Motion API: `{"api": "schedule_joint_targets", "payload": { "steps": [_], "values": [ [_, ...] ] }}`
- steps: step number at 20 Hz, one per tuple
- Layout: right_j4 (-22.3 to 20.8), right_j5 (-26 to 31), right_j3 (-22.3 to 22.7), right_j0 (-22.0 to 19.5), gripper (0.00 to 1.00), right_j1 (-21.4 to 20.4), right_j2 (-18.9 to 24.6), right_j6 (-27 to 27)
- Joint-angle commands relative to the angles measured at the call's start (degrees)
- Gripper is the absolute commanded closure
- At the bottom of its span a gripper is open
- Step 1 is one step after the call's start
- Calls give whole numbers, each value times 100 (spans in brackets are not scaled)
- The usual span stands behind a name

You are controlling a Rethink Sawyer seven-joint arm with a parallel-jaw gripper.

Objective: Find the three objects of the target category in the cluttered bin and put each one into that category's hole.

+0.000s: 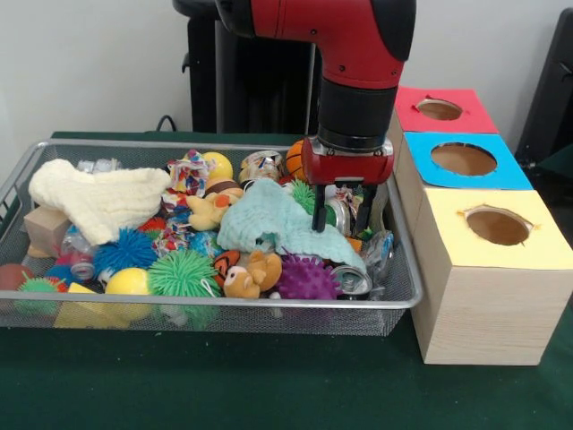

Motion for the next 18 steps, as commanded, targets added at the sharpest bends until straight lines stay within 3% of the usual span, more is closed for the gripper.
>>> {"api": "schedule_joint_targets", "payload": {
  "steps": [1, 9, 18],
  "values": [
    [339, 511, -452, 45, 0, 67, 84, 985],
    [490, 180, -527, 134, 0, 277, 107, 1077],
    [615, 28, -249, 207, 0, 121, 162, 1164]
  ]
}}
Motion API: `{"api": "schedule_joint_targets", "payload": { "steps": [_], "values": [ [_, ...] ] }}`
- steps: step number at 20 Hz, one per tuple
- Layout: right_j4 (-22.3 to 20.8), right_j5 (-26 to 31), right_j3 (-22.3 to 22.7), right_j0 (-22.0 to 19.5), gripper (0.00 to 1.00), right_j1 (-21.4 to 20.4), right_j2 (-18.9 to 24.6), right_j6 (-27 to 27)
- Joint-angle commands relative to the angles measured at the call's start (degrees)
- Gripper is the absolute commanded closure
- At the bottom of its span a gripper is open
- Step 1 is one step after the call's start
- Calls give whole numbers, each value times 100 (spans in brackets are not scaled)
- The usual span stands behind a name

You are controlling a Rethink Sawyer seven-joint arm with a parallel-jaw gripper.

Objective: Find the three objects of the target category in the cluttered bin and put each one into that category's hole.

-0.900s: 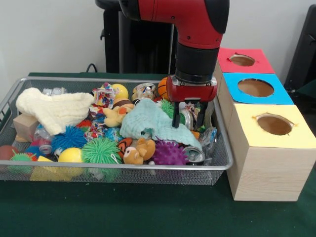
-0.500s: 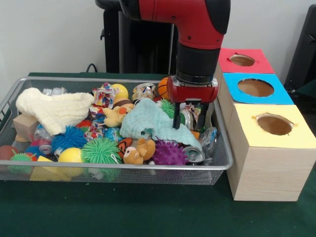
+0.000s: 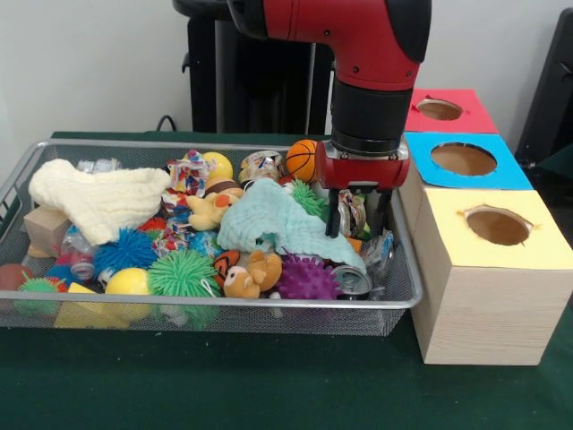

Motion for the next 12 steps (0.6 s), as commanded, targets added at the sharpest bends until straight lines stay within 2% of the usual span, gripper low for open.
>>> {"api": "schedule_joint_targets", "payload": {
  "steps": [1, 8, 12],
  "values": [
    [324, -10, -69, 35, 0, 81, 232, 1191],
    [462, -176, -53, 112, 0, 124, 256, 1245],
    [431, -690, 8, 70, 0, 421, 307, 1309]
  ]
}}
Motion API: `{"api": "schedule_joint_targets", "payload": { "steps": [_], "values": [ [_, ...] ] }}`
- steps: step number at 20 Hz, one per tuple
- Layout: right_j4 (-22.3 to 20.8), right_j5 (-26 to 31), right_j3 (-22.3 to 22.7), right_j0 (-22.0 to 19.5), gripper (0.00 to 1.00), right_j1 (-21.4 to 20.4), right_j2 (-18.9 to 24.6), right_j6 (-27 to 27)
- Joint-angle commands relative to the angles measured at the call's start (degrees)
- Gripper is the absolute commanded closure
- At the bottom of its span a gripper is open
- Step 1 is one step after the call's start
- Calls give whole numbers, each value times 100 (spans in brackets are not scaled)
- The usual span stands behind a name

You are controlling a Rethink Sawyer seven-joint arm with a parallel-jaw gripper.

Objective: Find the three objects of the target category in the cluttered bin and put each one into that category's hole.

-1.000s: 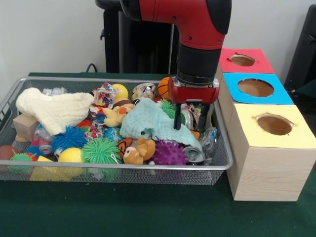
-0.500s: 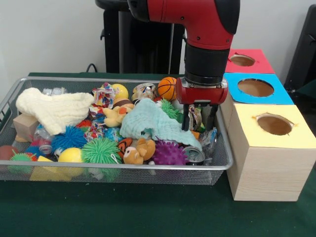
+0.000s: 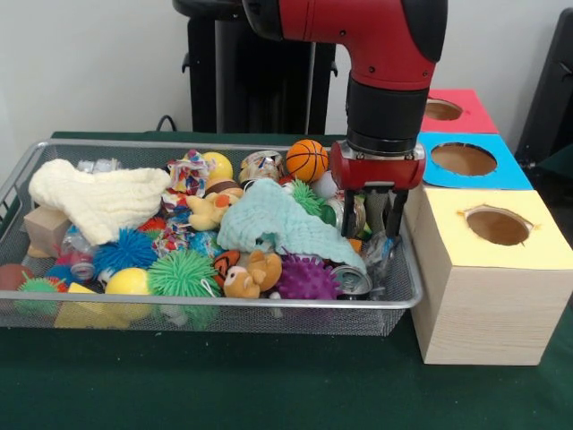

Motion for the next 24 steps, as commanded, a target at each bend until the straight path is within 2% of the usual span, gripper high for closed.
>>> {"api": "schedule_joint_targets", "payload": {
  "steps": [1, 4, 13, 19, 24],
  "values": [
    [212, -812, 28, -68, 0, 496, 329, 1351],
    [224, -1137, 125, -93, 0, 657, 366, 1429],
    [236, -1479, 63, -2, 0, 916, 243, 1462],
    [341, -1161, 97, -174, 0, 679, 471, 1394],
    [491, -836, 220, -383, 0, 192, 582, 1351]
  ]
}}
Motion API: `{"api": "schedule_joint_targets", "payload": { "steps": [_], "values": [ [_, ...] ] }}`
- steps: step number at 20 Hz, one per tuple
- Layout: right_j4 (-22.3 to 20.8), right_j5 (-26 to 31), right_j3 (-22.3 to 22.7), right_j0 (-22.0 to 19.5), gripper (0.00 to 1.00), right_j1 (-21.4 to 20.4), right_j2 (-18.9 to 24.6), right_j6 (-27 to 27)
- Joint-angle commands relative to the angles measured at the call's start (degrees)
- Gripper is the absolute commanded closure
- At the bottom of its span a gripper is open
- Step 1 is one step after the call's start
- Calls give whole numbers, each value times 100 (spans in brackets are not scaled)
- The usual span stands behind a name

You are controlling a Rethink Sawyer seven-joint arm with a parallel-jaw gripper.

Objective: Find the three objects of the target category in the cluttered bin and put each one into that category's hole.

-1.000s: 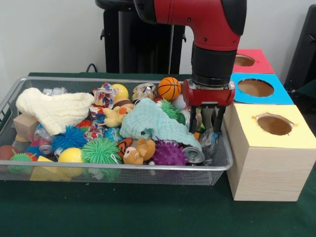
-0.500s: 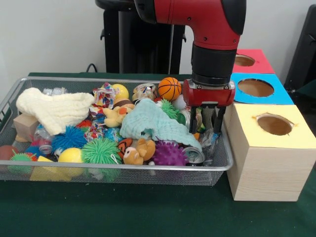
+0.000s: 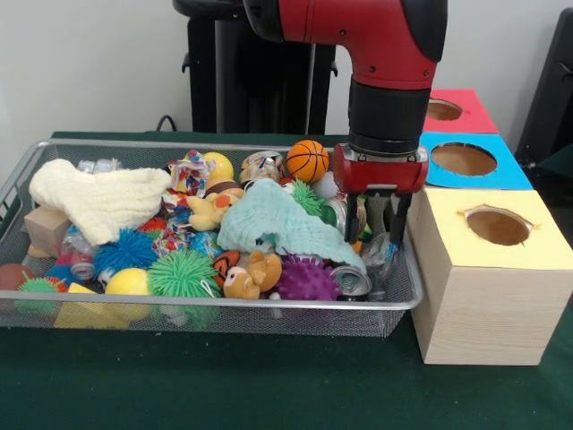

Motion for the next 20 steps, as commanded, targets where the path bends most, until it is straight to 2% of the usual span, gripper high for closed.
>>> {"api": "schedule_joint_targets", "payload": {
  "steps": [1, 4, 10, 20],
  "values": [
    [344, -368, 146, -401, 0, 132, 547, 1334],
    [342, -324, 169, -502, 0, 20, 572, 1276],
    [320, 6, 25, -403, 0, -109, 350, 1120],
    [298, 618, 63, -235, 0, -310, 113, 977]
  ]
}}
